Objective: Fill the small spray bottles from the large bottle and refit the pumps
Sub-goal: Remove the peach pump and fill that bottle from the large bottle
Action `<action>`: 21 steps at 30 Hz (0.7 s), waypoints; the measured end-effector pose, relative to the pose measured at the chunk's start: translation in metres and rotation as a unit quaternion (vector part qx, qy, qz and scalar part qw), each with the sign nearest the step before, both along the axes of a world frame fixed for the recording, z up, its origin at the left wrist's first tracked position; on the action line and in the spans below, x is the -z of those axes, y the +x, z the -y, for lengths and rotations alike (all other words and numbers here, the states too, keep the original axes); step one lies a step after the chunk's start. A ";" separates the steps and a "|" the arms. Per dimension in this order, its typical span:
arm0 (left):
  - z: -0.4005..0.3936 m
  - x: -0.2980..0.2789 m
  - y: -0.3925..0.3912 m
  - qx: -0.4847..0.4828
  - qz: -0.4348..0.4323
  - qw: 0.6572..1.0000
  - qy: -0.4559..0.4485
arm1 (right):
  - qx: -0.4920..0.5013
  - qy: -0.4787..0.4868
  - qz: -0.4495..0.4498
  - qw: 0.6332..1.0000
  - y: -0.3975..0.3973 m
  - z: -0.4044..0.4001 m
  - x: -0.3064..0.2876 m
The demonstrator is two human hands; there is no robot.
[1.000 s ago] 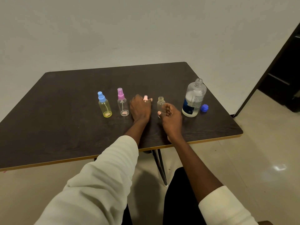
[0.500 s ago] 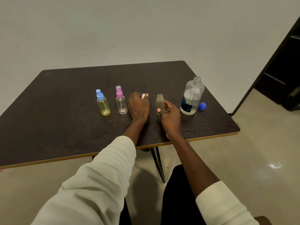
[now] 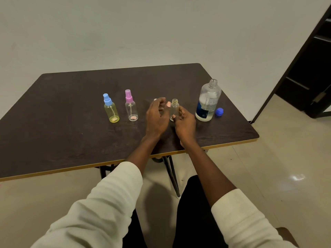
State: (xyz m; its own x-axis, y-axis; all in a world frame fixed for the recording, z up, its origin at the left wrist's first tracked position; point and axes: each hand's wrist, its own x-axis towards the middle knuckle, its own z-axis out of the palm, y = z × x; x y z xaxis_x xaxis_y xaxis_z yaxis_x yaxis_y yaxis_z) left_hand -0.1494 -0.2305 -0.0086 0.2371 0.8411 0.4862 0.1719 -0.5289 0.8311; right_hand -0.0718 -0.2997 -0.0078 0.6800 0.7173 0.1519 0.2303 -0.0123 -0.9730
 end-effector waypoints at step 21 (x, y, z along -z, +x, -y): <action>0.023 -0.004 0.016 0.065 -0.052 0.992 -0.097 | 0.270 0.054 0.206 0.939 0.047 0.035 -0.025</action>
State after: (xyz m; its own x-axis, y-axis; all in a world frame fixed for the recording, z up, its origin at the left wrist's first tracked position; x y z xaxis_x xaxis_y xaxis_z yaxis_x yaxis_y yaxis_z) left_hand -0.1339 -0.2536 -0.0043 0.3897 0.8758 0.2849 0.2030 -0.3835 0.9010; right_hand -0.0248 -0.3344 0.0175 0.8073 0.2496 0.5348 0.5768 -0.1414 -0.8046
